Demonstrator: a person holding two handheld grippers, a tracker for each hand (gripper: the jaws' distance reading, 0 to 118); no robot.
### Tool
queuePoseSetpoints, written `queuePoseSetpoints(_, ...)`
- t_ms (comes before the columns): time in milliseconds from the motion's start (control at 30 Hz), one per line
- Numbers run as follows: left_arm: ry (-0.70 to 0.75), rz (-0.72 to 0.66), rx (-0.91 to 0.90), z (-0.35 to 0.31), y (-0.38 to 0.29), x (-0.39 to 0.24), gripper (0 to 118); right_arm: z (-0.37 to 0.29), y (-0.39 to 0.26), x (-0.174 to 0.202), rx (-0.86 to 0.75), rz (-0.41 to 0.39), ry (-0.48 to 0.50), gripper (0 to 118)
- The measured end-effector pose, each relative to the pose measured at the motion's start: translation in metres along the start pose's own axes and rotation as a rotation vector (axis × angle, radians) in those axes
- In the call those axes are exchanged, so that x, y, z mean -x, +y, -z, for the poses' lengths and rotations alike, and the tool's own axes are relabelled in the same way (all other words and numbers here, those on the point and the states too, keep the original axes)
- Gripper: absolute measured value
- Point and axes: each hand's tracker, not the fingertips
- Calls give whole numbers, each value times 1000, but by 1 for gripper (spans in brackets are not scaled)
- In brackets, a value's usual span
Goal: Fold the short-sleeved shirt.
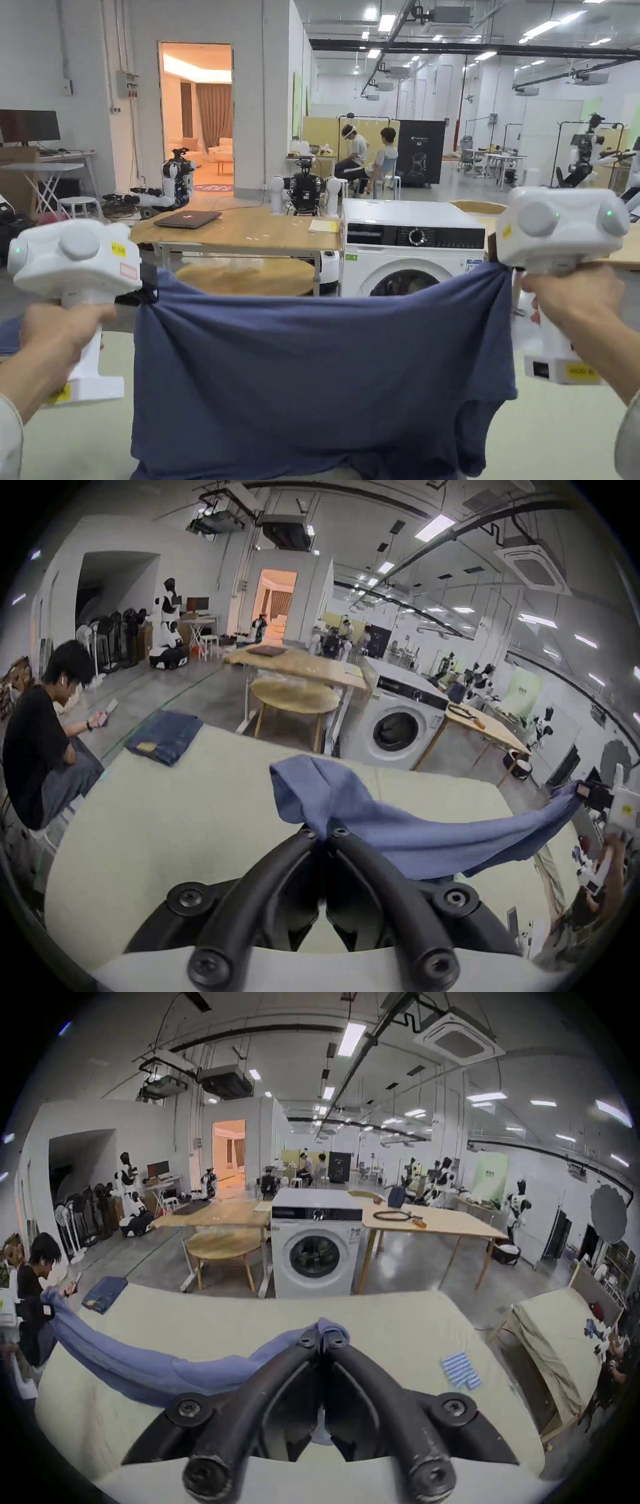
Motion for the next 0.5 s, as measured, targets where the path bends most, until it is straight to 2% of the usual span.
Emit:
queuePoseSetpoints(67,3,-6,40,12,-29,9,0,6,-34,2,30,-7,21,0)
queuePoseSetpoints(233,-35,4,81,3,-113,27,0,-12,-137,-3,99,57,135,0)
queuePoseSetpoints(333,-45,42,117,12,-154,59,0,-26,-208,-14,101,37,172,0)
queuePoseSetpoints(367,-58,69,141,4,-172,64,0,-35,-231,-16,129,-6,183,0)
queuePoseSetpoints(500,-109,115,148,-38,-250,74,0,-79,-328,-33,148,-55,225,0)
